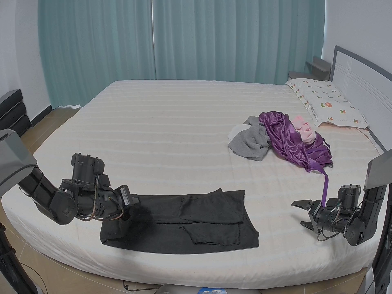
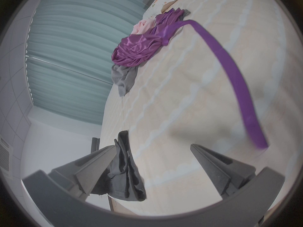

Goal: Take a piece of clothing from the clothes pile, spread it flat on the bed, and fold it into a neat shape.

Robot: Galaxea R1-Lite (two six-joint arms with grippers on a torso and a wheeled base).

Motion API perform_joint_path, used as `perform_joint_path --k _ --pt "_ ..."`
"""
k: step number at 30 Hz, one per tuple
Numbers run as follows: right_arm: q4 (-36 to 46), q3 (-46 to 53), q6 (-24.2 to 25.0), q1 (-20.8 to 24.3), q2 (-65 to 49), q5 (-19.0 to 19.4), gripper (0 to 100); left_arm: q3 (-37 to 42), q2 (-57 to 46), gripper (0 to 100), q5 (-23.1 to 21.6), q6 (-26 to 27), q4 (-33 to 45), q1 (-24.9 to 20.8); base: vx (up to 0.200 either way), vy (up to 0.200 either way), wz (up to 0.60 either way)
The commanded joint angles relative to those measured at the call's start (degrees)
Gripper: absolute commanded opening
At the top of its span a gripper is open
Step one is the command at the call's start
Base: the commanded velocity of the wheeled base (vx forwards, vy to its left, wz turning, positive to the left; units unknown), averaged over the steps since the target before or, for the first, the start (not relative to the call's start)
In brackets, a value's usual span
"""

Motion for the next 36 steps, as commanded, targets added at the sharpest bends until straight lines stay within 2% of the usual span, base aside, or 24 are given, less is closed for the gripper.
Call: perform_joint_path --k 1,11,13,19,26,27,32,36 --pt "-0.03 -0.01 0.0 0.06 0.09 0.02 100 -3.36 -0.65 0 0.11 -1.59 1.98 -3.28 0.0 -0.2 0.0" --pt "-0.03 -0.01 -0.09 0.24 0.18 0.02 100 -10.92 2.34 0 0.38 -1.94 9.27 -9.87 0.0 -0.2 0.0" --pt "-0.03 -0.01 -0.09 0.24 0.18 0.02 100 -11.53 2.87 0 0.82 -1.94 9.53 -10.31 0.0 0.0 0.0" --pt "-0.03 -0.01 -0.18 0.33 0.27 -0.07 100 -14.34 7.62 0 6.0 -1.85 10.76 -13.91 0.0 0.0 0.0" --pt "-0.03 -0.01 -0.18 0.42 0.27 -0.07 100 -16.28 7.97 0 5.3 -2.12 12.35 -14.09 0.0 0.0 0.0" --pt "-0.03 -0.01 -0.18 0.42 0.27 -0.07 100 -16.28 7.7 100 4.95 -2.12 13.05 -14.18 0.0 0.0 0.0" --pt "-0.03 -0.01 -0.26 0.42 0.27 -0.07 100 -16.28 7.53 100 3.19 -2.29 13.58 -14.26 0.0 0.0 0.0" --pt "-0.03 0.08 -0.26 0.42 0.27 -0.07 100 -16.28 6.65 100 1.61 -5.63 13.23 -14.26 0.0 0.0 0.0"
